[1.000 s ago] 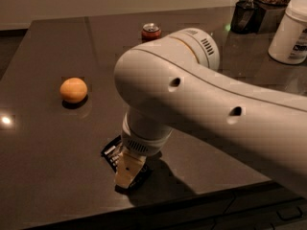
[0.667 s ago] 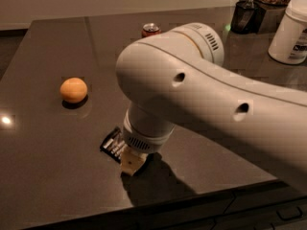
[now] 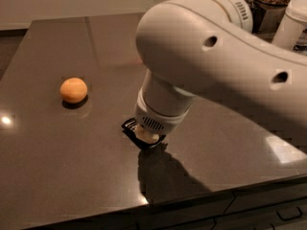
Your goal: Move rxbar chocolate near coke can
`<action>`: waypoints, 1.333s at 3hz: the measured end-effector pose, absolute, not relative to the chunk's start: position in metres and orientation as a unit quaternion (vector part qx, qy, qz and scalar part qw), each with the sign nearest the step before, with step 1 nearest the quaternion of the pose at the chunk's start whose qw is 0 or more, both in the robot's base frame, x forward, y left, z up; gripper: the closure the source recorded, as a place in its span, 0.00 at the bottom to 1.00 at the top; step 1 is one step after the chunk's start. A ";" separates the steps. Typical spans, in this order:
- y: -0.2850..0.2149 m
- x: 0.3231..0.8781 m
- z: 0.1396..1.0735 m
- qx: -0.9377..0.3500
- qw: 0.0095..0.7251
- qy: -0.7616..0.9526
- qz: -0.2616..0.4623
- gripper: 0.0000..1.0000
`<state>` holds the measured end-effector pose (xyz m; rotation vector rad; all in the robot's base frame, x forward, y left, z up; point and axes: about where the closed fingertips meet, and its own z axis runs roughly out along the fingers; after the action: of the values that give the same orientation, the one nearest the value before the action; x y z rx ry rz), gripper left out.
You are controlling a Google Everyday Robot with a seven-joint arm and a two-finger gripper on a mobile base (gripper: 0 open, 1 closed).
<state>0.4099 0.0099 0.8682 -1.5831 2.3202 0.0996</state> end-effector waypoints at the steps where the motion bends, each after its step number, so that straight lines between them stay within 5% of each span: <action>1: 0.002 0.422 0.878 -0.554 0.168 0.815 0.031 1.00; 4: -0.019 0.513 0.889 -0.561 0.194 0.805 -0.016 1.00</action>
Offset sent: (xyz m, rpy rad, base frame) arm 0.0653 -0.0145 0.0174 -0.0400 -0.0573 -0.0052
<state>0.5127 -0.0194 0.8894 -1.5724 2.2582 -0.0446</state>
